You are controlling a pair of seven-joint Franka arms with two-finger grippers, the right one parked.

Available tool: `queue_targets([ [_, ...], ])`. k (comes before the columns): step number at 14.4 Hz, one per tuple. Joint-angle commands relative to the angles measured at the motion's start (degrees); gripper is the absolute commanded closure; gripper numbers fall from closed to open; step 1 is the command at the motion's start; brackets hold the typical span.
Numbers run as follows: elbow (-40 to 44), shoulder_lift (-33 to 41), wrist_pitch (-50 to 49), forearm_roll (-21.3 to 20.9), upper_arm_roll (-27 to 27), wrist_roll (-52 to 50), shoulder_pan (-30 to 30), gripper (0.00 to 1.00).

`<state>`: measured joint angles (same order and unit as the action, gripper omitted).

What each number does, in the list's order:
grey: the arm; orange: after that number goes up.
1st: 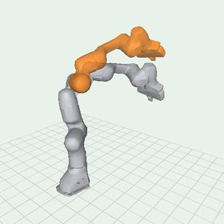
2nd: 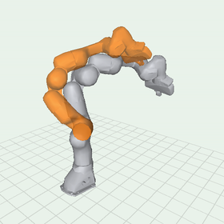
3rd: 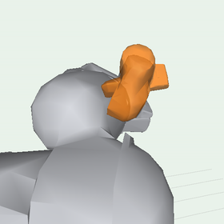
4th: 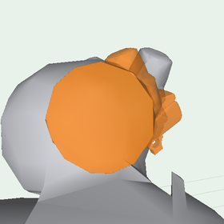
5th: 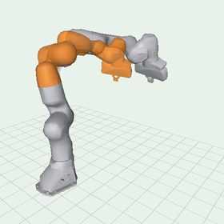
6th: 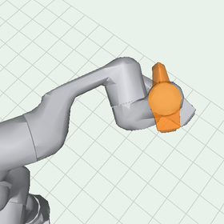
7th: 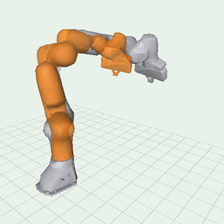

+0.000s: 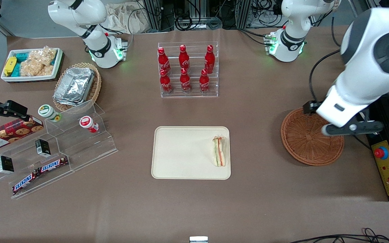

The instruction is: Place sandwich from basket to tray

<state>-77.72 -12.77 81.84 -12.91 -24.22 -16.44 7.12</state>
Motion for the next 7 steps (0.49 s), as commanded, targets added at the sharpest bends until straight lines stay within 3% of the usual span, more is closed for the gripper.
queue_targets([
  [1, -3.0, 5.1, -0.5, 6.4, 13.8, 7.1, -6.8, 0.0],
  [4, -3.9, 6.3, -0.2, 7.5, 20.1, 12.0, -9.0, 0.0],
  [7, -3.9, 5.5, 0.5, 7.4, 21.1, 12.3, -9.0, 0.0],
])
